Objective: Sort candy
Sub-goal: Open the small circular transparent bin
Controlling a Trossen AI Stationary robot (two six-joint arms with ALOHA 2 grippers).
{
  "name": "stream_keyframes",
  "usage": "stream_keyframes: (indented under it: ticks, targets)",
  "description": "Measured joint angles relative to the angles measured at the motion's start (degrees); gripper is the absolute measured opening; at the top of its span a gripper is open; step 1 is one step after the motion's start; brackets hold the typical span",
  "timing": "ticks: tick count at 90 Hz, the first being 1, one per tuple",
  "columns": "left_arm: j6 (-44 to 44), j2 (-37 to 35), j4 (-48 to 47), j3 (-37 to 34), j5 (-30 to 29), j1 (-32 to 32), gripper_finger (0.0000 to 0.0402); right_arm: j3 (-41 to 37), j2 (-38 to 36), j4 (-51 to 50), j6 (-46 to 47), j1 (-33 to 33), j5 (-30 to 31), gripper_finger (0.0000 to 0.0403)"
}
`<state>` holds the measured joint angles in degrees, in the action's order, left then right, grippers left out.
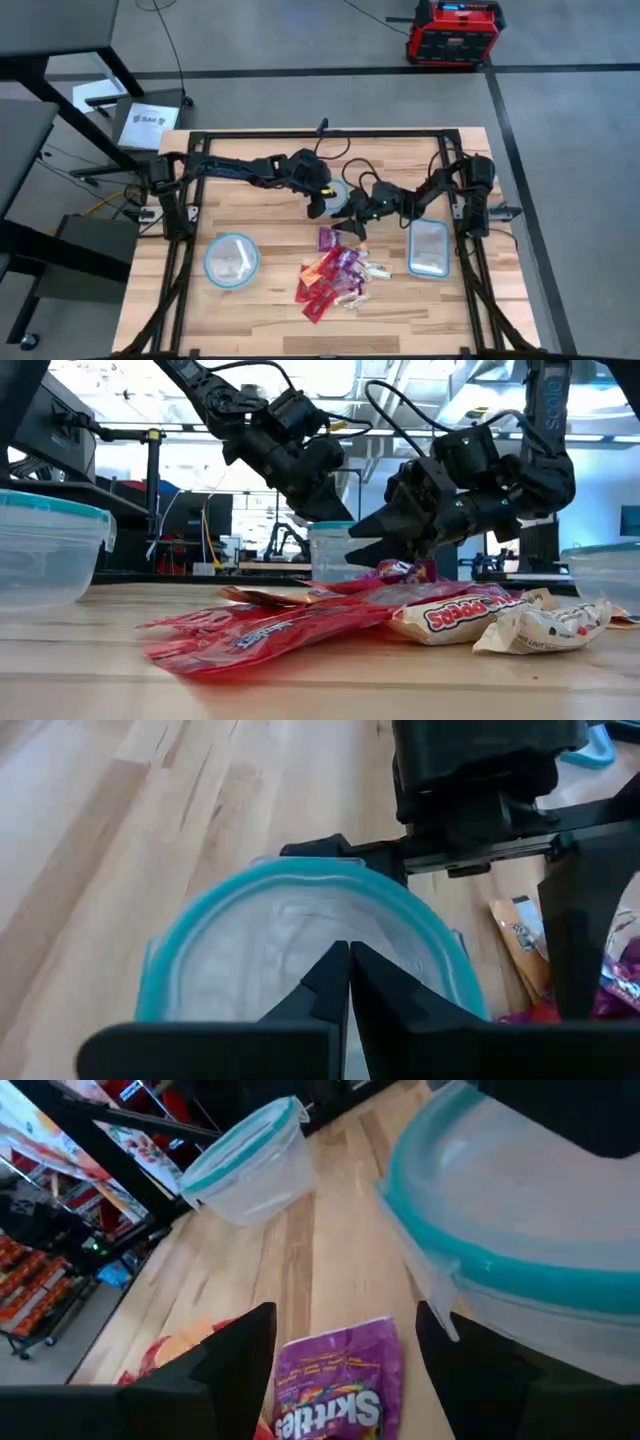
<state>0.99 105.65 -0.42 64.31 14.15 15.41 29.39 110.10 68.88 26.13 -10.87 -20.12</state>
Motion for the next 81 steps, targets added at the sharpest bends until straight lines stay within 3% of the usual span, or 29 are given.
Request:
stream_keyframes:
  ticks: [21,37,81]
  targets:
    - [-0.9,0.1,0.4,-0.1,-0.3,-0.2,0.0,-0.1,0.0,4.0,-3.7,0.1,0.2,0.0222]
    - [-1.3,1.3,-2.8,-0.8,0.6,-0.7,0.0,-2.6,-0.6,17.3,-10.1,1.1,-0.7,0.0197]
    - [-1.2,0.1,-2.4,0.3,-2.1,-0.8,0.0,-6.5,-3.6,16.6,-11.6,2.1,-0.1,0.0182]
